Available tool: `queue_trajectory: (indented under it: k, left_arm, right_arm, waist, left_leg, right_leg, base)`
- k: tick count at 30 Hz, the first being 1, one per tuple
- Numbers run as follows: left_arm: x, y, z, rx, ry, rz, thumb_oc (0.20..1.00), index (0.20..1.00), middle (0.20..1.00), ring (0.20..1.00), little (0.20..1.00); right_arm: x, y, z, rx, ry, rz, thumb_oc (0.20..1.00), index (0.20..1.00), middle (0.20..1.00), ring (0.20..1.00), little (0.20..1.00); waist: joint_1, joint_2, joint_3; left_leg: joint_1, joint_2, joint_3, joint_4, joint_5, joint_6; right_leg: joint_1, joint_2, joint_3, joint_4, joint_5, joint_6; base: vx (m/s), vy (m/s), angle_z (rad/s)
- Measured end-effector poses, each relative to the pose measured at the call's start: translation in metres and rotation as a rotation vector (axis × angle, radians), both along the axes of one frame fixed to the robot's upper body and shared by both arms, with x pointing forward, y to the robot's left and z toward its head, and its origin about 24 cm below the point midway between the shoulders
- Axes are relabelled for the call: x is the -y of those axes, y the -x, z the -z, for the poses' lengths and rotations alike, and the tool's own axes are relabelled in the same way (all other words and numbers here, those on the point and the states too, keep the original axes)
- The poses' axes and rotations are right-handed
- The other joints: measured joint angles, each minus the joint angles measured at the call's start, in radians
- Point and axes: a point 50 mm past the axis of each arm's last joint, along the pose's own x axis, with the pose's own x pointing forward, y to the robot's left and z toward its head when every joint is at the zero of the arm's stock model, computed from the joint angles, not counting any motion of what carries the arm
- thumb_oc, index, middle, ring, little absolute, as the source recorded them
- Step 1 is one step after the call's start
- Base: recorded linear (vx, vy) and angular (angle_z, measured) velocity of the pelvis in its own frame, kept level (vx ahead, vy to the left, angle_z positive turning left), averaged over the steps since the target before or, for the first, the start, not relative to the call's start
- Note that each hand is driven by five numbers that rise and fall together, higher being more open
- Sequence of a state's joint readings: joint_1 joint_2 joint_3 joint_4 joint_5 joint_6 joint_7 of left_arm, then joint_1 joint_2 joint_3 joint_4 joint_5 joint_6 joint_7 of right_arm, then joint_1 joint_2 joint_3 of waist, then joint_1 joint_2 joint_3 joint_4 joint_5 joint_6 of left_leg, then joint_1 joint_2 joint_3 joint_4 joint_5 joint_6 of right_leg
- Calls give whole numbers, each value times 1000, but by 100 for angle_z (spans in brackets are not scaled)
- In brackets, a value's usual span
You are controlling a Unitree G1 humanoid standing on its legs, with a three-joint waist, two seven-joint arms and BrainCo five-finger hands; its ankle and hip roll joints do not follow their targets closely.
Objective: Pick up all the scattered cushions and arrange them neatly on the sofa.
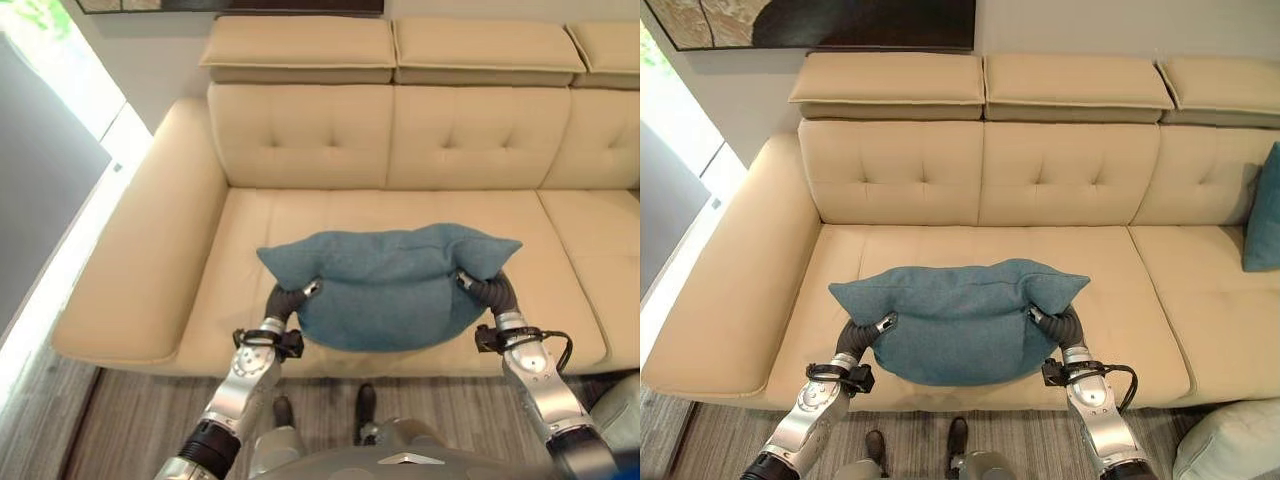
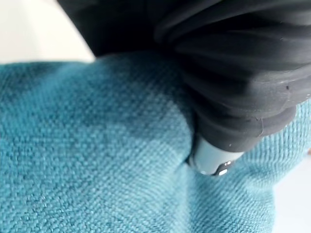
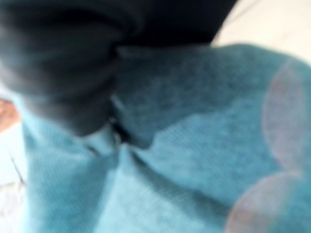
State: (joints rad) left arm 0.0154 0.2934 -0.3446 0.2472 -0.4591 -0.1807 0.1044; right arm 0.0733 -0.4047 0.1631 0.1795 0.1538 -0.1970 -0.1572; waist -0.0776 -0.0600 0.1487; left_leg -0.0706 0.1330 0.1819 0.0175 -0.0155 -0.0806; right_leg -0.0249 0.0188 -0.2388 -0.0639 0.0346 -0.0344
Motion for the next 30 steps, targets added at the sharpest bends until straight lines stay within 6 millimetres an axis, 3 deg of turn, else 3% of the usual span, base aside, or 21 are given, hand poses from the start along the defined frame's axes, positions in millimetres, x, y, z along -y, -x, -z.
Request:
queue_trajectory:
  k: [3, 5, 8, 12, 16, 17, 19, 20, 22, 24, 30]
  left_arm:
    - [-4, 1, 0, -2, -14, 13, 200, 200, 200, 200, 200]
    - [-6, 0, -1, 1, -25, 16, 200, 200, 200, 200, 200]
    - [-13, -4, -4, 15, -49, 12, 200, 200, 200, 200, 200]
    - [-21, -5, -8, 28, -71, 1, 200, 200, 200, 200, 200]
    - [-30, -5, -11, 42, -71, -39, 200, 200, 200, 200, 200]
    - [-31, -6, -12, 46, -71, -45, 200, 200, 200, 200, 200]
    - [-30, -4, -12, 48, -63, -45, 200, 200, 200, 200, 200]
    - [-28, -2, -10, 38, -52, -49, 200, 200, 200, 200, 200]
    - [-24, 1, -11, 45, -36, -45, 200, 200, 200, 200, 200]
    - [-20, -1, -15, 66, -35, -35, 200, 200, 200, 200, 200]
    - [-12, -27, -40, 166, -32, -51, 200, 200, 200, 200, 200]
  right_arm:
    - [-3, 0, 1, 1, -15, 4, 200, 200, 200, 200, 200]
    - [-4, 0, 1, 2, -19, 1, 200, 200, 200, 200, 200]
    - [-10, 0, 2, 1, -38, -3, 200, 200, 200, 200, 200]
    - [-17, -1, 3, -1, -46, -30, 200, 200, 200, 200, 200]
    - [-26, -10, -3, 24, -43, -71, 200, 200, 200, 200, 200]
    - [-26, -10, -4, 26, -42, -72, 200, 200, 200, 200, 200]
    - [-24, -7, -1, 16, -42, -64, 200, 200, 200, 200, 200]
    - [-23, -7, -1, 12, -36, -64, 200, 200, 200, 200, 200]
    - [-19, -8, -3, 22, -27, -57, 200, 200, 200, 200, 200]
    - [-15, -9, -6, 31, -19, -48, 200, 200, 200, 200, 200]
    - [-11, -28, -38, 158, 28, -52, 200, 200, 200, 200, 200]
  waist:
    - [2, 6, -1]
    - [7, 14, -3]
    - [16, 17, -2]
    - [37, 27, 4]
    - [44, 32, 8]
    - [35, 28, 6]
    - [17, 1, -2]
    - [26, 2, 0]
    - [26, 25, -7]
    - [16, 25, -8]
    - [12, 30, -9]
  left_leg:
    - [33, -52, -9, -32, 47, 43]
    - [56, -85, 16, -54, 38, 86]
    - [56, -130, 39, -51, 29, 121]
    - [71, -139, 38, -52, 21, 134]
    - [107, -139, 50, -88, 20, 132]
    - [104, -142, 41, -84, 19, 130]
    - [114, -161, 19, -87, 15, 119]
    - [132, -153, 20, -89, 10, 103]
    - [144, -107, 8, -102, 12, 69]
    - [153, -87, -16, -108, 17, 59]
    - [131, -47, -40, -108, 29, 38]
  right_leg:
    - [-11, -24, 34, 36, -15, 28]
    - [-50, -67, 65, 128, -45, 63]
    - [-120, -128, 103, 258, -76, 92]
    - [-169, -166, 144, 361, -94, 126]
    - [-180, -177, 151, 269, -64, 179]
    - [-170, -174, 179, 232, -50, 190]
    - [-144, -180, 199, 178, -9, 190]
    - [-110, -167, 192, 128, 9, 146]
    - [-43, -118, 167, 21, 49, 118]
    - [-6, -96, 137, -28, 71, 101]
    - [-8, -61, 100, -29, 60, 85]
  base:
    - [98, 266, -29]
    - [30, 179, -28]
    - [43, 122, -4]
    - [58, 31, 3]
    - [72, -57, -12]
    - [87, -93, 30]
    - [91, -84, 36]
    - [118, -108, 3]
    - [131, -136, 9]
    - [60, -84, 26]
    - [40, -65, 15]
